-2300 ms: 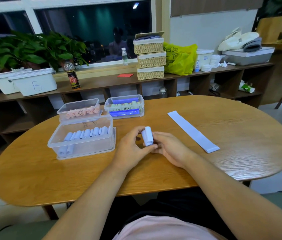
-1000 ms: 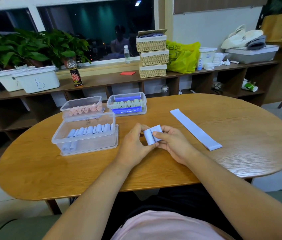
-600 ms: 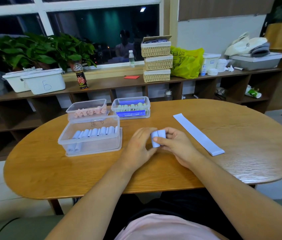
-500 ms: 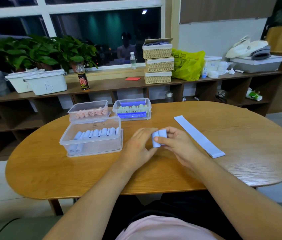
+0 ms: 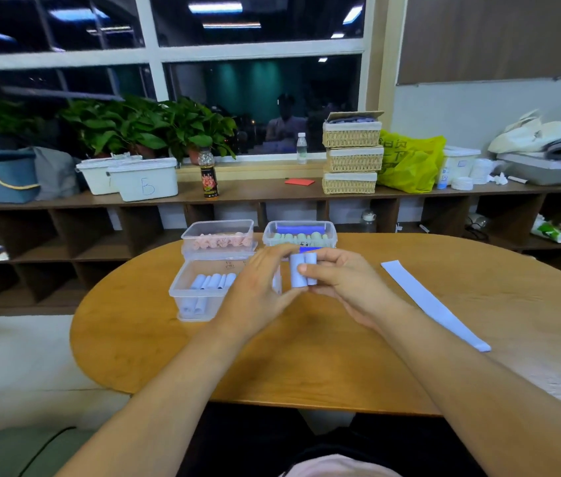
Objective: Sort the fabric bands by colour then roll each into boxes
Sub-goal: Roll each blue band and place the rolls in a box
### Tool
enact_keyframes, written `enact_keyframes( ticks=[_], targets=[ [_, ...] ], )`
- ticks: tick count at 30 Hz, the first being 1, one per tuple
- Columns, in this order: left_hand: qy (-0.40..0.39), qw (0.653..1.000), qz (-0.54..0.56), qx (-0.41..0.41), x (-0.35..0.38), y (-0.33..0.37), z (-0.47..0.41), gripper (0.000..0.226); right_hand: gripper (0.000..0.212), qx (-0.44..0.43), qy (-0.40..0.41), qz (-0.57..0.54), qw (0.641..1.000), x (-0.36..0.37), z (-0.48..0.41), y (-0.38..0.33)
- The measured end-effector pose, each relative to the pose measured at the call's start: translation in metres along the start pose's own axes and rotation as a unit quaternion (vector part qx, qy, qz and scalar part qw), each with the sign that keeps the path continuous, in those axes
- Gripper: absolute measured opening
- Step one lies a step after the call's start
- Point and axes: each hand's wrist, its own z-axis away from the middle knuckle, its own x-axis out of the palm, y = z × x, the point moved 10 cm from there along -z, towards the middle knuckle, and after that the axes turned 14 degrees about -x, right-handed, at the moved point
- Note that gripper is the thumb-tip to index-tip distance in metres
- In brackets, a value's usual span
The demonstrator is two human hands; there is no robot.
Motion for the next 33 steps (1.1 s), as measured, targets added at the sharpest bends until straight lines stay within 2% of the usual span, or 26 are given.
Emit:
enact_keyframes(
  ticks=[2, 8, 11, 13, 15, 18, 22, 24, 26, 29, 31, 33],
  targets=[
    [0.001, 1.0, 0.005, -0.023, -0.014, -0.014, -0.002, 0.057, 0.028, 0.004, -0.003, 0.013, 1.0, 0.017, -0.009, 0.002],
    [0.031, 0.999, -0.019, -0.024, -0.065, -0.047, -0.002, 0.057, 0.025, -0.005, -0.018, 0.071, 0.997, 0.07, -0.043, 0.003],
    [0.066, 0.997, -0.024, -0.044, -0.099, -0.081, 0.004, 0.054, 0.034, 0.008, -0.024, 0.089, 0.996, 0.094, -0.065, 0.005],
    [0.122, 0.988, -0.022, -0.092, -0.125, -0.116, 0.017, 0.044, 0.039, 0.03, -0.02, 0.094, 0.995, 0.107, -0.079, 0.008],
    [0.154, 0.973, -0.01, -0.172, -0.135, -0.152, 0.039, 0.038, 0.034, 0.053, -0.016, 0.1, 0.993, 0.118, -0.089, 0.014],
    [0.155, 0.961, 0.006, -0.227, -0.122, -0.187, 0.057, 0.037, 0.017, 0.086, -0.034, 0.122, 0.988, 0.138, -0.105, 0.029],
    [0.134, 0.952, 0.028, -0.275, -0.108, -0.215, 0.055, 0.034, 0.013, 0.132, -0.061, 0.223, 0.964, 0.152, -0.124, 0.06],
    [0.115, 0.954, 0.03, -0.276, -0.104, -0.214, 0.054, 0.035, 0.018, 0.194, -0.104, 0.284, 0.933, 0.158, -0.119, 0.078],
    [0.1, 0.958, 0.026, -0.269, -0.101, -0.211, 0.053, 0.032, 0.02, 0.245, -0.172, 0.371, 0.879, 0.162, -0.111, 0.093],
    [0.092, 0.96, 0.022, -0.263, -0.098, -0.211, 0.051, 0.03, 0.013, 0.275, -0.253, 0.462, 0.804, 0.168, -0.104, 0.099],
    [0.094, 0.96, 0.034, -0.261, -0.098, -0.211, 0.05, 0.028, 0.028, 0.272, -0.299, 0.512, 0.758, 0.174, -0.101, 0.098],
    [0.099, 0.959, 0.043, -0.262, -0.1, -0.212, 0.052, 0.026, 0.043, 0.232, -0.322, 0.575, 0.715, 0.181, -0.107, 0.093]
  ],
)
